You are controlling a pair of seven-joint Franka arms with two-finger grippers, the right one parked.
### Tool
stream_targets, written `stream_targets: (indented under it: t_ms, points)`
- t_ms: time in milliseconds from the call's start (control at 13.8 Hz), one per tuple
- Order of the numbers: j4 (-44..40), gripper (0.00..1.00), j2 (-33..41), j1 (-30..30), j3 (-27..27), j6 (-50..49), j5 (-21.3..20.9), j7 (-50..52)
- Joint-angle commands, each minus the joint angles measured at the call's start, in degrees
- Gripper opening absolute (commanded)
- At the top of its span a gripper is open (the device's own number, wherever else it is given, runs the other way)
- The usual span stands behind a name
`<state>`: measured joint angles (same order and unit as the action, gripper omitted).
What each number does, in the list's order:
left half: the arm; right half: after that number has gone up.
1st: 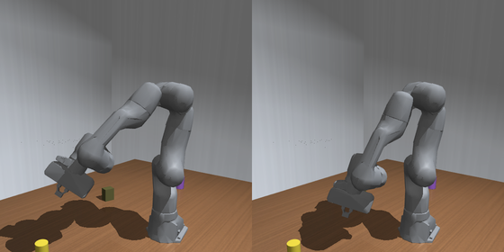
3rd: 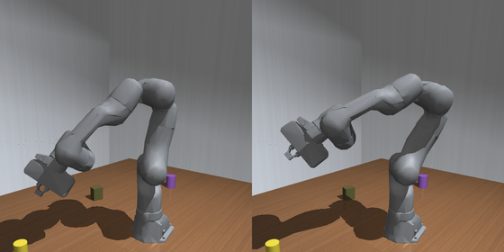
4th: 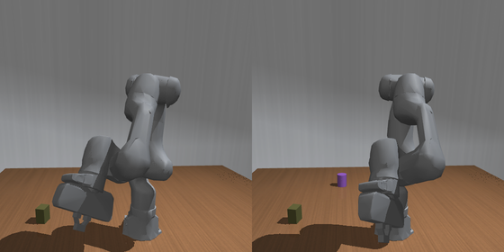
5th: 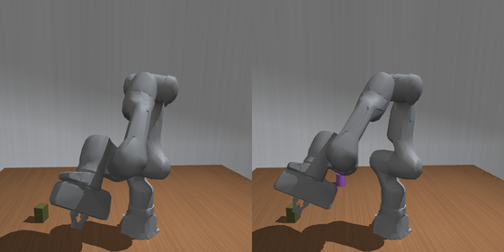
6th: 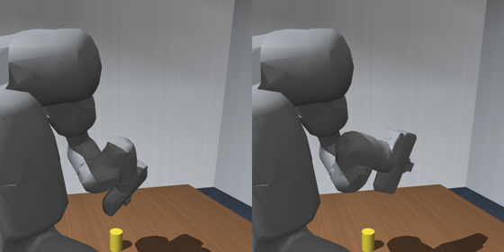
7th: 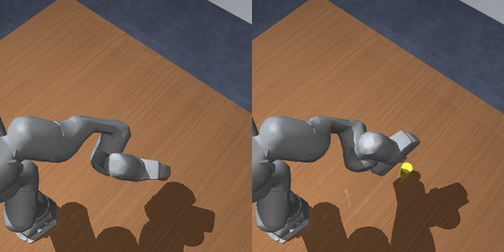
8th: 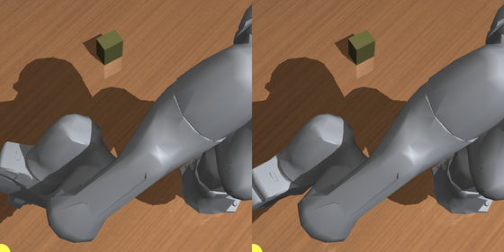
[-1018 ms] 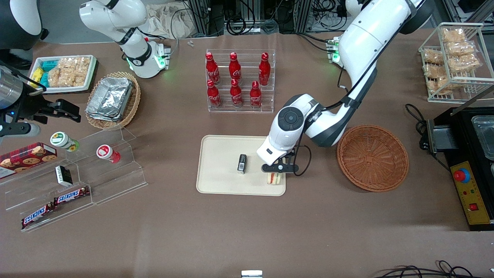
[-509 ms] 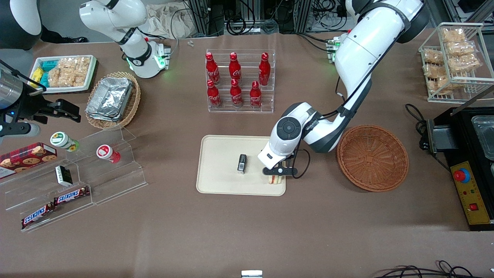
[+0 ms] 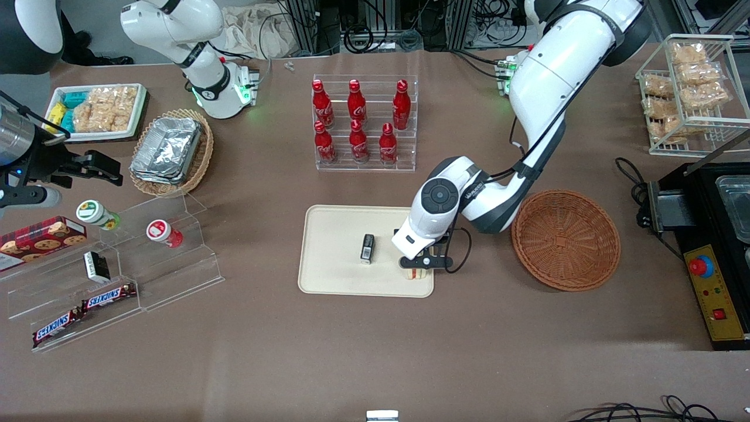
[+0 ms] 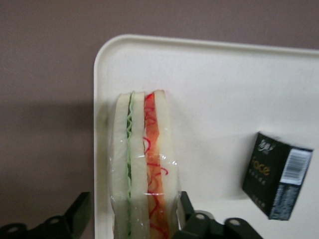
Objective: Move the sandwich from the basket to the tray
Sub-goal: 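Lower the sandwich onto the tray beside the black box and release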
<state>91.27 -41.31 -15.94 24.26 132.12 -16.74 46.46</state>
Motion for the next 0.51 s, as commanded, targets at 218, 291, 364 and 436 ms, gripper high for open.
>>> stream_targets:
  t_ms: [218, 291, 364, 436]
  points:
    - [-5.03, 1.00, 6.93, 1.17, -0.26, -9.03, -0.84, 1.88]
    - [-6.96, 1.00, 7.72, 1.70, -0.17, -13.95, -0.57, 1.00]
    - [-8.55, 1.00, 8.43, 1.88, -0.17, -17.91, -0.22, -0.57]
    - [-9.96, 1.00, 9.31, 1.97, -0.17, -20.12, 0.30, -2.15]
